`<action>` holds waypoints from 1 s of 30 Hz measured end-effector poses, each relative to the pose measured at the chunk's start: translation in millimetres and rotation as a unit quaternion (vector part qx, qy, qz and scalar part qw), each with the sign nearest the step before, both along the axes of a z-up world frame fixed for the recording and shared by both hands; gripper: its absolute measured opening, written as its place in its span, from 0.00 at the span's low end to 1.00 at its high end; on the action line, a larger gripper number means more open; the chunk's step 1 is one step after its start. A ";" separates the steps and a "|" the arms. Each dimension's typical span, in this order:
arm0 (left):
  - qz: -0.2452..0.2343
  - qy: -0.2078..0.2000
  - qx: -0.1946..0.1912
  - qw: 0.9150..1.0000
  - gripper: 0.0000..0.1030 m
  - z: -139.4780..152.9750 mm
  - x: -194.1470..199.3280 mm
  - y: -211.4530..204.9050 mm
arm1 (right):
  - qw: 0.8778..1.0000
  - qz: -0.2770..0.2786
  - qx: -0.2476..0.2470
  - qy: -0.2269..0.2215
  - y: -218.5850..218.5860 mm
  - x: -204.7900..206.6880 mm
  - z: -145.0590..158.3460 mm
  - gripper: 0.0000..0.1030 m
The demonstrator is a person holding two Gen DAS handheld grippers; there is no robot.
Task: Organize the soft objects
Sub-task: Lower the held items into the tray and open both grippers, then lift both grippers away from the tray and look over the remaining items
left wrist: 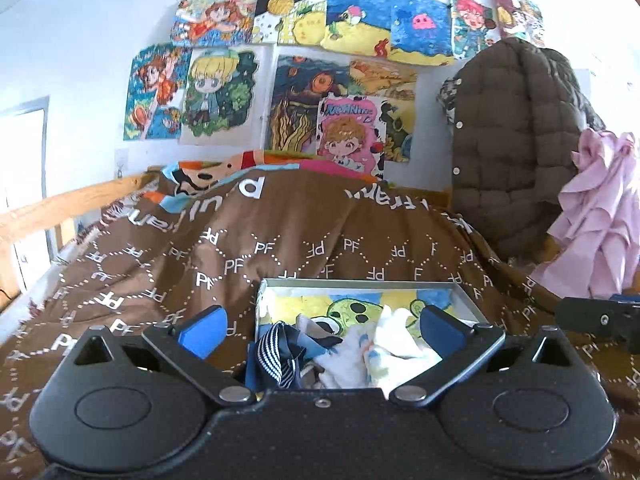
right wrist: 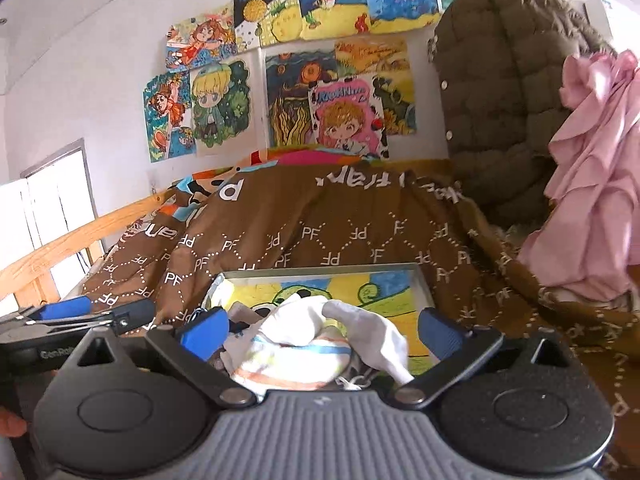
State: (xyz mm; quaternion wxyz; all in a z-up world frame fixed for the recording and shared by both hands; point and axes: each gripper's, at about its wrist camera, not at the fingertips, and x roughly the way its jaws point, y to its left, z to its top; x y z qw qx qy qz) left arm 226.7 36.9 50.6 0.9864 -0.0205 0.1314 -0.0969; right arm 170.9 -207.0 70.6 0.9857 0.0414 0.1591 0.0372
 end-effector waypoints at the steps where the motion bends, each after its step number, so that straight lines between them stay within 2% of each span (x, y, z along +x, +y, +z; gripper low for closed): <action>1: -0.001 -0.005 0.003 1.000 0.99 1.5 -10.3 0.7 | 1.000 -0.001 -0.005 -0.004 0.0 -6.8 0.5 1.00; 5: 0.002 -0.014 0.006 1.000 0.99 1.6 -50.5 2.8 | 1.000 -0.004 -0.014 -0.011 1.4 -34.8 -3.6 1.00; 11: 0.007 -0.013 0.001 1.000 0.99 -0.6 -106.6 14.1 | 0.999 -0.019 -0.034 0.016 5.3 -66.3 -14.3 1.00; 20: -0.003 0.013 0.008 1.000 0.99 11.2 -140.4 10.0 | 0.999 -0.014 -0.032 0.031 2.5 -116.3 -28.8 1.00; 25: -0.008 0.050 0.005 0.999 0.99 5.2 -145.7 3.9 | 0.998 -0.014 -0.014 0.058 -3.1 -130.0 -36.9 1.00; 30: -0.022 0.113 0.035 0.993 0.99 -13.9 -138.6 -10.3 | 0.994 -0.022 -0.013 0.102 -6.6 -122.9 -46.0 1.00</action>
